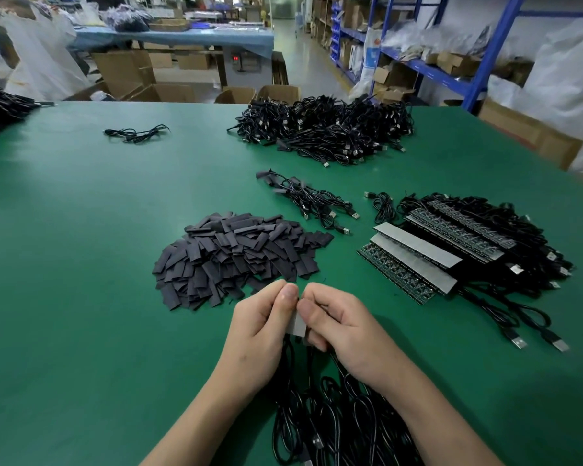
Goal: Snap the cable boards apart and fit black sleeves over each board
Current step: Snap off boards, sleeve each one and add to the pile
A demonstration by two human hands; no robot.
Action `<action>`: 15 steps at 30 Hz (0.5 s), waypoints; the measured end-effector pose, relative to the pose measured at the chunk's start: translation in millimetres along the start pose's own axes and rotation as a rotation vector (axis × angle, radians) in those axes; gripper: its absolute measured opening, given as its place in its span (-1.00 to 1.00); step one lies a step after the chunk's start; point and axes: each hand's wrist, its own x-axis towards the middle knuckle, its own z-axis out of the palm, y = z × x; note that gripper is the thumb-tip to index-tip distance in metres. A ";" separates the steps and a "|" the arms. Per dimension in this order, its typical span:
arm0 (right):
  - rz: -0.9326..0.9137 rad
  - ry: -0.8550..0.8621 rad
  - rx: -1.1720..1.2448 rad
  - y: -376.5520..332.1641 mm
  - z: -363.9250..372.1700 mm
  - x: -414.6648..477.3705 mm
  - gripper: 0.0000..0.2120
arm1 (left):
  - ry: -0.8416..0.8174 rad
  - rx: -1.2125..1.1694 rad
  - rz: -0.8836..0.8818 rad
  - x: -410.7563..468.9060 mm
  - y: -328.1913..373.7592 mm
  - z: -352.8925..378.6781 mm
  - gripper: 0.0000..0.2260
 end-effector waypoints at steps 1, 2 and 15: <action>-0.005 0.009 0.022 1.1 1.8 0.2 -0.60 | 0.006 -0.020 -0.003 -0.2 0.7 1.0 -0.56; -0.011 0.018 0.041 2.0 3.5 0.6 -0.61 | 0.009 -0.044 -0.008 -0.4 1.6 2.1 -0.56; 0.021 0.190 0.073 3.1 14.9 3.9 -0.63 | 0.088 0.011 -0.021 0.4 8.2 7.4 -0.54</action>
